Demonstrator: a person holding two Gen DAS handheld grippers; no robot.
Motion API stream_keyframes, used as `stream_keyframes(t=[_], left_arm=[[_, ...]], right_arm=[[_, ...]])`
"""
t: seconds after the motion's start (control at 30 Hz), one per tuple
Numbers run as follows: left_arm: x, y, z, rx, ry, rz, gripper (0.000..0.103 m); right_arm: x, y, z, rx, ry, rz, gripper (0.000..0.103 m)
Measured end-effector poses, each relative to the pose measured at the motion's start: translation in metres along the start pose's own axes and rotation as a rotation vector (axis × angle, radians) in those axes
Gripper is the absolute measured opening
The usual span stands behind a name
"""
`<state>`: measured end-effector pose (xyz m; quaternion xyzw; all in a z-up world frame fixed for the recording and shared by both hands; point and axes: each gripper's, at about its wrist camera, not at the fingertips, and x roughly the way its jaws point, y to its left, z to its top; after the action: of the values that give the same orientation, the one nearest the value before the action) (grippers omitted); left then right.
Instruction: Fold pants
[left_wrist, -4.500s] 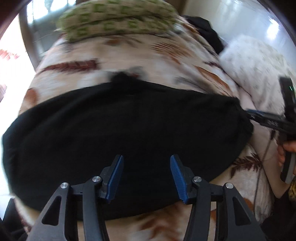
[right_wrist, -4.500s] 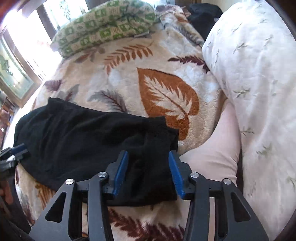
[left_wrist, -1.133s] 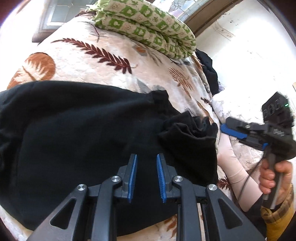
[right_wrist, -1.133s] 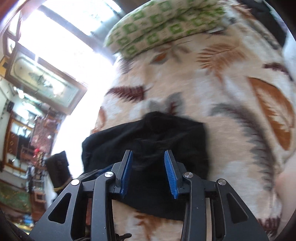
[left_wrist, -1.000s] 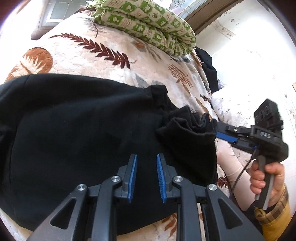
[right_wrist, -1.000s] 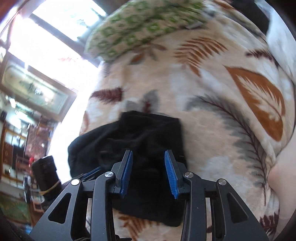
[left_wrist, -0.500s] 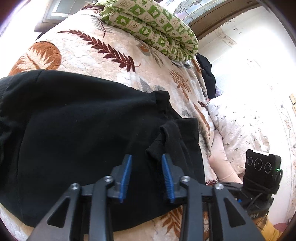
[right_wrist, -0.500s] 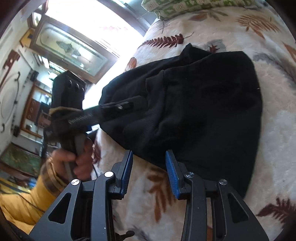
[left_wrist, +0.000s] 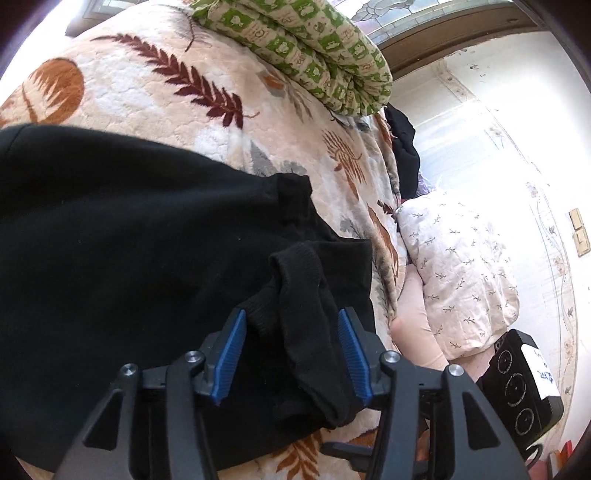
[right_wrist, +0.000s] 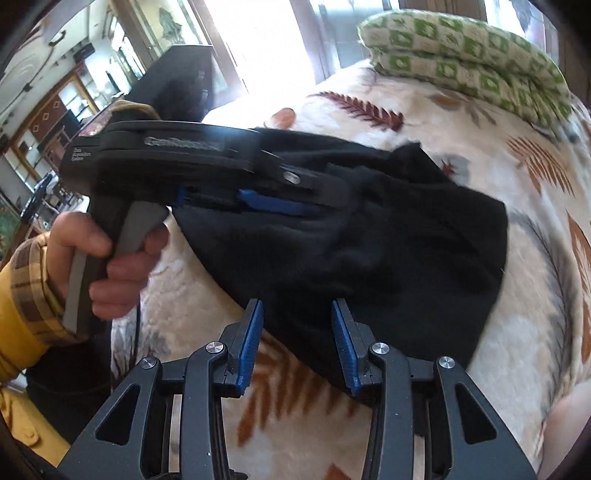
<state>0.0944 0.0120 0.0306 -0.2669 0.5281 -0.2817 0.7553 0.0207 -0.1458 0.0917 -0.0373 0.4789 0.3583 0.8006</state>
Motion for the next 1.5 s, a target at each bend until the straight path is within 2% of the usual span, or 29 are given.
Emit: stream_keyframes(t=[0.03, 0.07, 0.1, 0.17, 0.27, 0.37, 0.4, 0.53, 0.57, 0.67, 0.77, 0.9, 1.03, 1.17, 1.23, 1.3, 1.37, 1.47, 1.5], left_arm=[[0.000, 0.002, -0.001, -0.007, 0.004, -0.003, 0.053], [-0.001, 0.005, -0.001, -0.012, 0.004, -0.002, 0.053], [-0.004, 0.006, -0.001, -0.015, 0.002, -0.003, 0.053], [-0.011, 0.009, -0.001, -0.020, -0.012, -0.007, 0.053], [-0.022, 0.015, 0.002, -0.040, -0.036, -0.020, 0.053], [-0.024, 0.016, 0.003, -0.052, -0.044, -0.025, 0.053], [-0.024, 0.016, 0.003, -0.051, -0.043, -0.019, 0.053], [-0.021, 0.016, -0.002, -0.050, -0.019, 0.004, 0.053], [-0.021, 0.017, -0.004, -0.050, -0.014, 0.011, 0.053], [-0.022, 0.019, -0.008, -0.065, -0.008, 0.012, 0.053], [-0.019, 0.019, -0.010, -0.082, 0.000, 0.000, 0.053], [-0.011, 0.012, -0.012, -0.064, 0.021, -0.003, 0.053], [-0.005, 0.009, -0.015, -0.049, 0.044, -0.003, 0.053], [-0.002, 0.009, -0.015, -0.051, 0.049, -0.003, 0.055], [0.001, 0.008, -0.013, -0.057, 0.048, -0.007, 0.058], [0.005, 0.006, -0.012, -0.055, 0.050, 0.004, 0.058], [0.008, 0.002, -0.012, -0.037, 0.046, 0.024, 0.058], [0.009, -0.003, -0.014, 0.005, 0.036, 0.053, 0.052], [0.009, -0.005, -0.014, 0.020, 0.036, 0.064, 0.043]], right_arm=[[0.005, 0.000, 0.001, -0.006, 0.004, -0.040, 0.036], [0.007, -0.001, 0.002, -0.008, 0.009, -0.081, 0.026], [0.009, -0.006, 0.003, 0.007, 0.011, -0.100, 0.020], [-0.007, -0.017, 0.003, 0.067, -0.043, -0.071, 0.014], [-0.034, -0.025, 0.002, 0.081, -0.092, -0.034, 0.014], [-0.043, -0.024, 0.002, 0.052, -0.077, 0.007, 0.014], [-0.041, -0.020, 0.000, 0.036, -0.066, -0.005, 0.016], [-0.008, -0.006, -0.016, -0.021, 0.096, -0.019, 0.032], [-0.006, 0.000, -0.019, -0.058, 0.105, -0.042, 0.032], [-0.016, 0.001, -0.017, -0.062, 0.074, -0.039, 0.032], [-0.032, -0.004, -0.006, -0.031, -0.002, -0.019, 0.032], [-0.022, -0.001, 0.002, -0.023, -0.023, -0.014, 0.032], [-0.010, 0.006, 0.000, -0.048, 0.003, -0.046, 0.015], [-0.035, 0.005, -0.001, -0.022, -0.045, 0.019, 0.012], [-0.031, 0.006, -0.006, -0.034, -0.011, 0.038, 0.012], [-0.013, 0.008, -0.015, -0.053, 0.058, 0.022, 0.012], [0.000, 0.004, -0.022, -0.037, 0.081, 0.020, 0.011], [-0.005, 0.001, -0.022, -0.001, 0.037, 0.013, 0.013], [-0.010, 0.001, -0.021, -0.004, 0.025, 0.005, 0.015]])
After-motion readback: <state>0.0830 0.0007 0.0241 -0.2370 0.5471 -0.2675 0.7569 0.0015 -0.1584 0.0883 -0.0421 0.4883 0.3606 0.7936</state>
